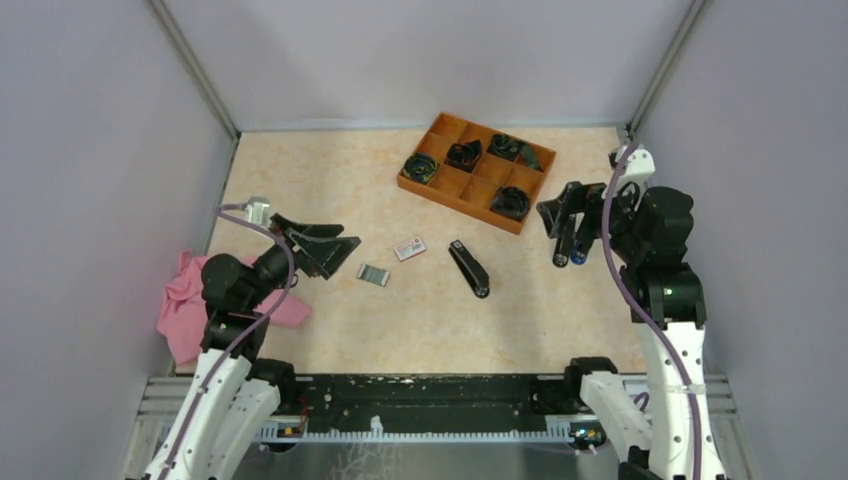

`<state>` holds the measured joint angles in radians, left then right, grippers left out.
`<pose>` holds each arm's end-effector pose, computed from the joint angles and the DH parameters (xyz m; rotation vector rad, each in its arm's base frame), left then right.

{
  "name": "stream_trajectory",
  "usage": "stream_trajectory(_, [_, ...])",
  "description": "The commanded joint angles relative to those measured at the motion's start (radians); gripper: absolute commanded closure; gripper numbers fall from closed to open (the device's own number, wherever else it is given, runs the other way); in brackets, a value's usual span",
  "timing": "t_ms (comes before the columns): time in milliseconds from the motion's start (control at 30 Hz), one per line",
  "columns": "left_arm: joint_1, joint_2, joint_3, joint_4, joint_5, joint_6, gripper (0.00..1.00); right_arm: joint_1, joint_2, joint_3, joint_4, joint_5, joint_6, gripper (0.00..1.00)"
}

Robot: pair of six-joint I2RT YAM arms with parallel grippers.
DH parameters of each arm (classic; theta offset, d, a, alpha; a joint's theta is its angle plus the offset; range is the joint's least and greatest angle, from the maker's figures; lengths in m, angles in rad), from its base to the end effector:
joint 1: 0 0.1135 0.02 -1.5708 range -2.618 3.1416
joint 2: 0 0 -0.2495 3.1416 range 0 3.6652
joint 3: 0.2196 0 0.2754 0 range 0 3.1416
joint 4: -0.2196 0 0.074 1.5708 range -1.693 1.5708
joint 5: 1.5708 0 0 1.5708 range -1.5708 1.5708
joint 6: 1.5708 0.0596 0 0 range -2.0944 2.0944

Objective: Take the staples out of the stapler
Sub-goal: Pick up the stapler from the center of the board.

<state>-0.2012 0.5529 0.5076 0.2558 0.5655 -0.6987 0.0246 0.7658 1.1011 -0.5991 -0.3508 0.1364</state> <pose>0.1901 -0.0714 0.3183 0.1429 1.4832 -1.1209 0.1991 0.0254 0.3976 -0.1451 1.8341 0.4343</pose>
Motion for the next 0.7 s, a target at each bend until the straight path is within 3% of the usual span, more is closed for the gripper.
stream_trajectory(0, [0.029,-0.022,-0.037,0.069,0.155,-0.094,0.01,-0.038,-0.020,0.061,0.012,-0.049,0.026,0.01])
stream_trajectory(233, [0.047,-0.052,-0.157,0.148,0.219,-0.156,0.01,-0.058,-0.009,0.031,0.001,-0.371,-0.177,0.01])
stream_trajectory(333, [0.050,-0.055,-0.225,0.191,0.234,-0.192,0.01,0.006,0.014,0.019,-0.023,-0.432,-0.282,0.01])
stream_trajectory(533, [0.054,-0.048,-0.349,0.276,0.256,-0.261,0.01,0.302,0.157,0.009,-0.051,-0.198,-0.450,0.01])
stream_trajectory(667, [0.055,-0.049,-0.393,0.276,0.231,-0.270,0.01,0.494,0.312,-0.006,-0.002,-0.036,-0.471,0.01])
